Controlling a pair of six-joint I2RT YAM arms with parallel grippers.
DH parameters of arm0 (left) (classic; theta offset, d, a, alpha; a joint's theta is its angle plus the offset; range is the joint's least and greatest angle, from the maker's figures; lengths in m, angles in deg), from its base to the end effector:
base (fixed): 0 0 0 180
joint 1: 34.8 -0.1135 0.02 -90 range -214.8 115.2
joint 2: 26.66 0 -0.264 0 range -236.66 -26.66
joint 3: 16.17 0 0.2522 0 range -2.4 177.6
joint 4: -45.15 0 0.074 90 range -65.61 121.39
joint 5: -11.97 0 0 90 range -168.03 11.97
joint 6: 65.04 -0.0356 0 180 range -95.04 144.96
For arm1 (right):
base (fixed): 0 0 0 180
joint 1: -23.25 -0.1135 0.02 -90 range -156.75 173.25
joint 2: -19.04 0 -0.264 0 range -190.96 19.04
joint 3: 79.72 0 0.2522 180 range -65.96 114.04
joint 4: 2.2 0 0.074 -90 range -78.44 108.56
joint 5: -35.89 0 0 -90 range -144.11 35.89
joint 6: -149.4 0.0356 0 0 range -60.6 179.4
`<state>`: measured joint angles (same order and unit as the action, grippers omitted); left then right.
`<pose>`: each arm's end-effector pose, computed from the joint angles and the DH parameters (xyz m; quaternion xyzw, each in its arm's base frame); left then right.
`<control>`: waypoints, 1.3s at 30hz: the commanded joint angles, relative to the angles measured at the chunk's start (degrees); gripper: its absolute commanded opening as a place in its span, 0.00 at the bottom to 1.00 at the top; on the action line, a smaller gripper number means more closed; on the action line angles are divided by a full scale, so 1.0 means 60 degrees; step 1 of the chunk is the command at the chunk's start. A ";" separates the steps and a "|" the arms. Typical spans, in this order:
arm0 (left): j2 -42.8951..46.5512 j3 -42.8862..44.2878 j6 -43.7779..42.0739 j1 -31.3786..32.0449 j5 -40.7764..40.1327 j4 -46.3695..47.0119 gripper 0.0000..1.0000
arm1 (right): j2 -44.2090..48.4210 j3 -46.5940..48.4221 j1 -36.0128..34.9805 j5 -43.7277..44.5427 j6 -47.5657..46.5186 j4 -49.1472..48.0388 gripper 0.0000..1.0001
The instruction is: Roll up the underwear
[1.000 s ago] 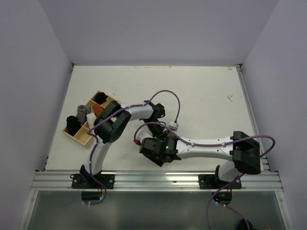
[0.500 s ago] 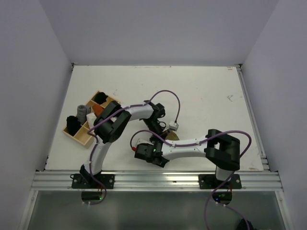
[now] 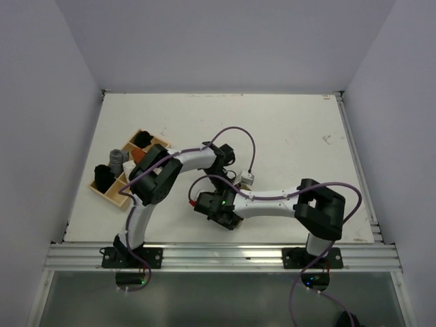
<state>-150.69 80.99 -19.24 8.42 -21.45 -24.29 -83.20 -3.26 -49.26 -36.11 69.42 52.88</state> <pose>0.2583 -0.2835 0.1253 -0.5887 -0.6536 0.4736 0.0444 0.1067 0.3021 0.1553 -0.5000 0.8482 -0.0653 0.1620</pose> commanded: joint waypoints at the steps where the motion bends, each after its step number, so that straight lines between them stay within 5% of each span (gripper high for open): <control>1: 0.0295 0.0222 0.0687 -0.0318 -0.1081 0.0390 0.23 | -0.0070 -0.0415 0.0555 -0.1811 0.0058 -0.0938 0.14; 19: 0.2959 -0.2530 0.2664 -0.2251 -0.1768 0.2160 0.26 | -0.0202 -0.1279 0.2182 -0.3761 0.0190 -0.2139 0.12; 35: 0.3459 -0.1698 0.4144 -0.4389 -0.1959 0.2190 0.27 | -0.0700 -0.0943 0.2563 -0.4464 0.0161 -0.2463 0.11; 39: 0.3532 -0.1214 0.4803 -0.4727 -0.2864 0.2277 0.27 | -0.0744 -0.0826 0.2739 -0.4801 0.0073 -0.2492 0.11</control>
<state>-131.96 70.37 5.00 -18.50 -35.57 -11.76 -82.35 -5.95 -33.41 -66.51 70.71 36.31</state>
